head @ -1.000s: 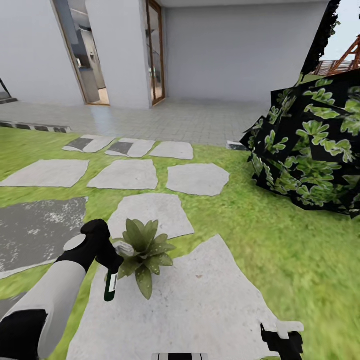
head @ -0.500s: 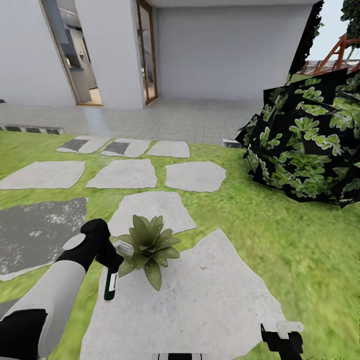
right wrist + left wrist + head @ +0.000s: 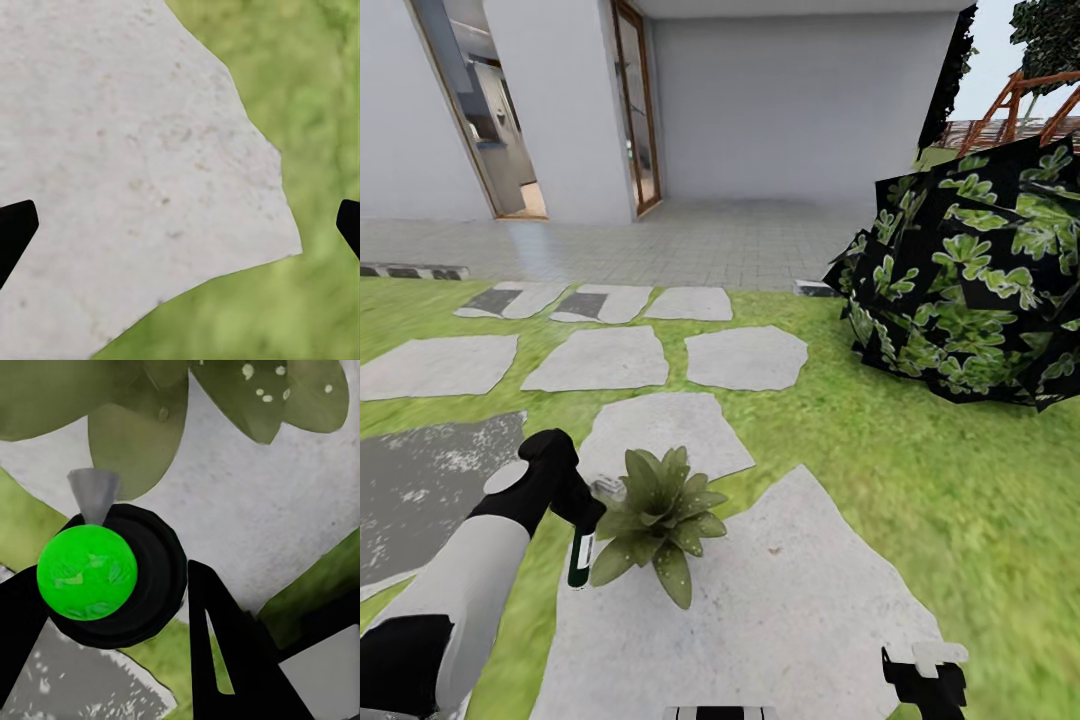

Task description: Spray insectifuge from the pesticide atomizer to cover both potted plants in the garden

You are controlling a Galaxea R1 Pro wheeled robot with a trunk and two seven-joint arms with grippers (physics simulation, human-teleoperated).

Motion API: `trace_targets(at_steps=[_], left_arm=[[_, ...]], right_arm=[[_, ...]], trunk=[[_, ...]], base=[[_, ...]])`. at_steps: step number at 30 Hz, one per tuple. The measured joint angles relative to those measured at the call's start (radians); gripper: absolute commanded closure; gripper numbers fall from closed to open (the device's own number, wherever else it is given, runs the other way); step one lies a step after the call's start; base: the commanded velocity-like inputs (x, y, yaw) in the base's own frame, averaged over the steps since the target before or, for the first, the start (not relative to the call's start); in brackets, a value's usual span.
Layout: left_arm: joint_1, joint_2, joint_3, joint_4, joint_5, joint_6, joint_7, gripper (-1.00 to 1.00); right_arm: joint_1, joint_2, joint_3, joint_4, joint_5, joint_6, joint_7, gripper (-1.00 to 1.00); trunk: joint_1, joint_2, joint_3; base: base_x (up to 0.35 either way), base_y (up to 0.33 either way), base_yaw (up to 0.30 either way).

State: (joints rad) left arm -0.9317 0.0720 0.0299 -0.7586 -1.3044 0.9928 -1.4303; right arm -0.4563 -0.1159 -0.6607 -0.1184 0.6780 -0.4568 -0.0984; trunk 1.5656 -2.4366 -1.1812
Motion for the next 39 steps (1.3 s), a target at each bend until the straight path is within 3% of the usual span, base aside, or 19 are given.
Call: trace_targets(at_steps=[8, 12, 13, 16, 19, 23, 28, 32, 39], left_arm=[[0.003, 0.000, -0.003, 0.009, 0.006, -0.003, -0.009, 1.00], [0.004, 0.011, -0.006, 0.014, 0.003, -0.030, -0.127, 1.00], [0.001, 0.011, -0.011, 0.014, -0.005, -0.034, -0.130, 1.00], [0.002, 0.003, -0.058, 0.010, -0.055, -0.033, -0.131, 1.00], [0.006, 0.003, -0.073, 0.007, -0.068, -0.033, -0.131, 1.00], [0.016, 0.018, -0.072, 0.014, -0.072, -0.038, -0.131, 1.00], [0.081, 0.025, -0.065, 0.012, -0.071, -0.036, -0.131, 1.00], [0.089, 0.056, -0.055, 0.010, -0.062, -0.034, -0.131, 1.00], [0.101, 0.055, -0.050, 0.010, -0.061, -0.035, -0.131, 1.00]], right_arm=[[0.000, -0.001, 0.000, 0.000, 0.000, 0.000, 0.000, -1.00], [0.000, -0.001, 0.000, 0.000, 0.000, 0.000, 0.000, -1.00], [0.000, -0.001, 0.000, 0.000, 0.000, 0.000, 0.000, -1.00], [0.000, -0.001, 0.000, 0.000, 0.000, 0.000, 0.000, -1.00], [0.000, -0.001, 0.000, 0.000, 0.000, 0.000, 0.000, -1.00], [0.000, -0.001, 0.000, 0.000, 0.000, 0.000, 0.000, -1.00], [0.000, -0.001, 0.001, 0.000, 0.000, 0.000, 0.000, -1.00], [0.000, 0.001, 0.001, 0.001, 0.000, 0.000, 0.000, -1.00], [0.000, 0.001, 0.001, 0.001, 0.000, 0.000, 0.000, -1.00]], trunk=[[0.000, 0.000, 0.000], [0.000, 0.000, 0.000], [0.000, 0.000, 0.000], [0.000, 0.000, 0.000], [0.000, 0.000, 0.000], [0.000, 0.000, 0.000], [0.000, 0.000, 0.000], [0.000, 0.000, 0.000], [0.000, 0.000, 0.000]], base=[[0.000, 0.000, 0.000], [0.000, 0.000, 0.000], [0.000, 0.000, 0.000], [0.000, 0.000, 0.000], [0.000, 0.000, 0.000], [0.000, 0.000, 0.000], [0.000, 0.000, 0.000], [0.000, 0.000, 0.000], [0.000, 0.000, -0.219]])
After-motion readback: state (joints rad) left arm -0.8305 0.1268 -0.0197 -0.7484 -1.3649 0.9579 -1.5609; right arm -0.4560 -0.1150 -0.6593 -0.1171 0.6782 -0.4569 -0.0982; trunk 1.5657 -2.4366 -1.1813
